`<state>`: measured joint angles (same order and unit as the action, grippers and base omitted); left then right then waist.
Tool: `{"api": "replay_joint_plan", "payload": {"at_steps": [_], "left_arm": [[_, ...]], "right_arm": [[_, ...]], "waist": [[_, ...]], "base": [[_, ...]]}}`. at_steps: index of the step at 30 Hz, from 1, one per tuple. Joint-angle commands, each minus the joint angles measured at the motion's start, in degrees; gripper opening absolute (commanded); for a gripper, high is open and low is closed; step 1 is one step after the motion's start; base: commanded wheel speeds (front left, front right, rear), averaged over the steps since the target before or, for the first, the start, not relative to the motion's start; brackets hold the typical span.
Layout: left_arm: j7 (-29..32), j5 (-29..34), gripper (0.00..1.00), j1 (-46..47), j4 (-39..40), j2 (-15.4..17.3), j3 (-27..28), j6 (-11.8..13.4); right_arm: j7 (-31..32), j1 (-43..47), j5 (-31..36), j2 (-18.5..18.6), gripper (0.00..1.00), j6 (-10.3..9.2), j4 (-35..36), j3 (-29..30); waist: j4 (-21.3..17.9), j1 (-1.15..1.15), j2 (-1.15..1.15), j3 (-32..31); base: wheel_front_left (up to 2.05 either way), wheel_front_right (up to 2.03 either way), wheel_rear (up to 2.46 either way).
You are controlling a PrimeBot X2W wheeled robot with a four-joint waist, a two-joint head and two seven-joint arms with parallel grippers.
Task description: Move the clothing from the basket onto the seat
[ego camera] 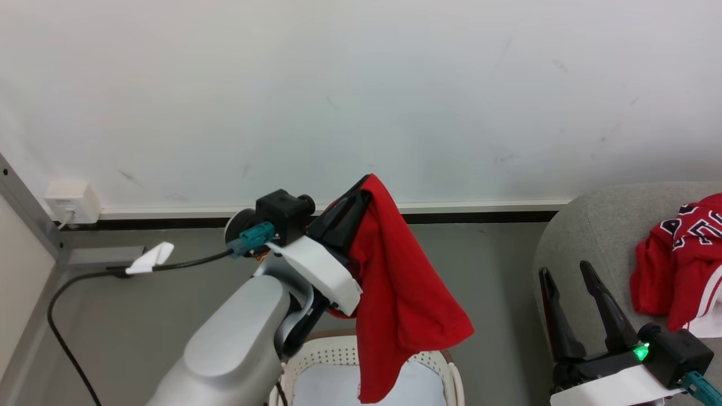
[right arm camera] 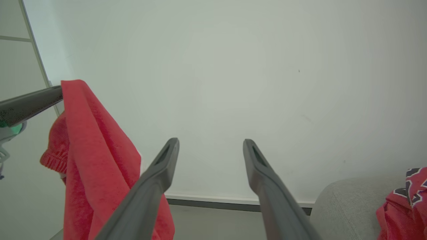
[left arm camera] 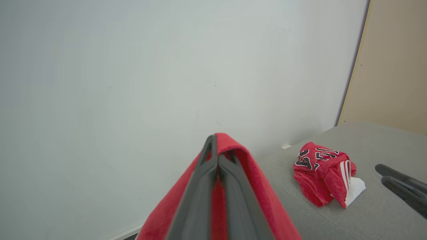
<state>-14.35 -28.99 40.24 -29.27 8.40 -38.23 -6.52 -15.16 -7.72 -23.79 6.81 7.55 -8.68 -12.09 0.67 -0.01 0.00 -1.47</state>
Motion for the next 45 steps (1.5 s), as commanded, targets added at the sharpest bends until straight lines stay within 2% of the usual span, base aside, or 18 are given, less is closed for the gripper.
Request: {"api": "replay_joint_plan", "payload": {"at_steps": [1,13,21,26,34,39,40,41,42,43,45], "left_arm": [[0.26,-0.64,0.00,0.88,0.75,0.20,0.35,0.22],[2.55,-2.56,0.00,1.83,5.14,0.88,1.34,1.25],[2.96,-2.89,0.00,0.91,5.28,0.36,0.32,1.28],[3.59,-2.46,0.00,-0.12,4.50,-1.00,-1.93,1.01],[3.46,-3.45,0.00,-1.92,3.78,-4.28,-6.68,0.53],[4.16,-4.14,0.00,-2.96,4.67,-5.03,-10.07,0.14],[4.26,-4.30,0.00,-3.11,4.85,-5.07,-10.59,0.07],[4.31,-4.40,0.00,-3.24,5.03,-5.10,-11.10,0.07],[4.37,-4.54,0.00,-3.39,5.16,-5.15,-11.49,0.03],[4.44,-4.78,0.00,-3.43,5.29,-5.20,-11.75,0.02],[4.48,-5.10,0.00,-3.36,5.40,-5.25,-12.10,0.10]], "right_arm": [[0.03,0.34,-0.35,-0.21,1.00,-0.13,-0.12,-0.11],[0.03,-1.38,0.23,0.01,1.00,-0.13,-0.77,-4.23],[0.04,-4.24,-0.29,1.07,1.00,-0.13,-3.48,-11.08],[0.20,-7.54,-2.54,0.15,1.00,-0.13,-9.21,-16.38],[1.83,-13.68,-4.99,-1.84,1.00,-0.13,-23.16,-23.90],[1.19,-17.55,-5.75,-2.32,1.00,-0.13,-29.92,-26.85],[0.93,-18.05,-5.97,-2.40,0.96,-0.13,-30.84,-27.23],[0.85,-18.55,-6.20,-2.39,0.49,-0.13,-31.79,-27.34],[0.64,-19.08,-6.40,-2.37,0.11,-0.13,-32.56,-27.37],[0.43,-19.70,-6.58,-2.32,0.00,-0.13,-33.24,-27.32],[0.29,-20.54,-6.94,-2.13,0.00,-0.13,-34.43,-26.96]], "waist": [[0.57,0.01,0.00,-0.20],[1.98,0.01,0.00,0.18],[3.15,0.01,0.00,0.08],[5.03,0.01,0.00,-0.74],[9.07,0.01,0.00,-2.49],[11.25,0.01,0.00,-3.13],[11.62,0.01,0.00,-3.22],[11.97,0.01,0.00,-3.30],[12.29,0.01,0.00,-3.36],[12.56,0.01,0.00,-3.29],[13.07,0.01,0.00,-3.17]], "base": [[0.00,0.00,0.00],[0.00,0.00,0.00],[0.00,0.00,0.00],[0.00,0.00,0.00],[0.00,0.00,0.00],[0.00,0.00,0.00],[0.00,0.00,0.00],[0.00,0.00,0.00],[0.00,0.00,0.00],[0.00,0.00,0.00],[0.00,0.00,0.00]]}}
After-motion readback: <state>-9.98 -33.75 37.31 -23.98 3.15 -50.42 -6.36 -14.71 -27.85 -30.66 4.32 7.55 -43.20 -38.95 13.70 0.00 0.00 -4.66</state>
